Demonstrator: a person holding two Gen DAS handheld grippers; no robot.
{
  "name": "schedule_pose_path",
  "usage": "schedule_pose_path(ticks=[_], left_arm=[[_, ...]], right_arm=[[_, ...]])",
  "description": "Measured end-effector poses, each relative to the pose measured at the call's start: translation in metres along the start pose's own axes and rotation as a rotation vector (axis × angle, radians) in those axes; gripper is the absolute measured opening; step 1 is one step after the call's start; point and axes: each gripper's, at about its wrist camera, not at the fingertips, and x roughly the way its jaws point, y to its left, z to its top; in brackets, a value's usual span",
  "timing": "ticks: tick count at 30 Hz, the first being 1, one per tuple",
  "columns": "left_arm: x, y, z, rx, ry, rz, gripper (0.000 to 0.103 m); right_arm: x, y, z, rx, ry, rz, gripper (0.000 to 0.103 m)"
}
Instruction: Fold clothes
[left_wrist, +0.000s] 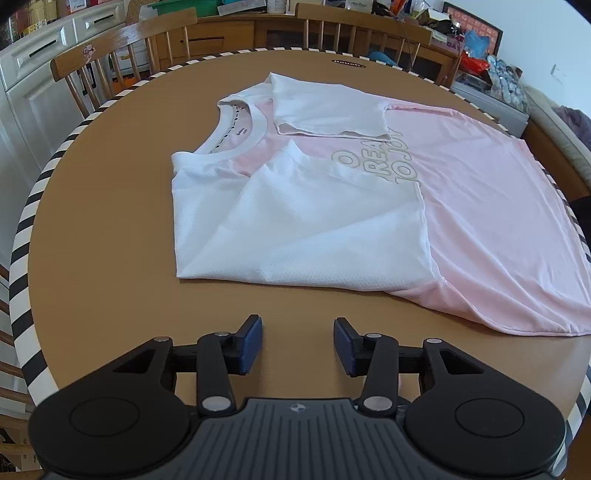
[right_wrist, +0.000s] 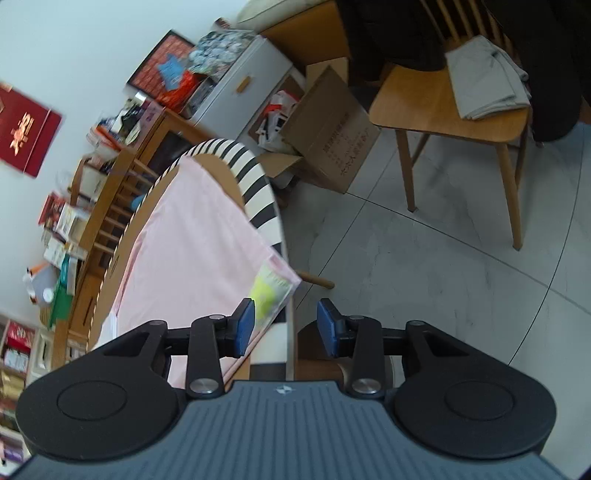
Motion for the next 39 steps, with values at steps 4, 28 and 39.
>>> schedule_pose_path(ticks=[4,28,39], left_arm=[[0.002,-0.003,0.003,0.004,0.007,0.009,0.047],[0.007,-0.005,0.008,0.016,0.026,0.014,0.052],[0.006,-0.002,0.009,0.013,0.032,0.002,0.053]], right_arm=[[0.007,-0.001,0.002,0.035,-0.01,0.023,0.04],[0.031,0.065,-0.011,-0.311,0.023,-0.047,0.013],[0.032,0.071,-0.012,-0.34,0.044,-0.076,0.009]])
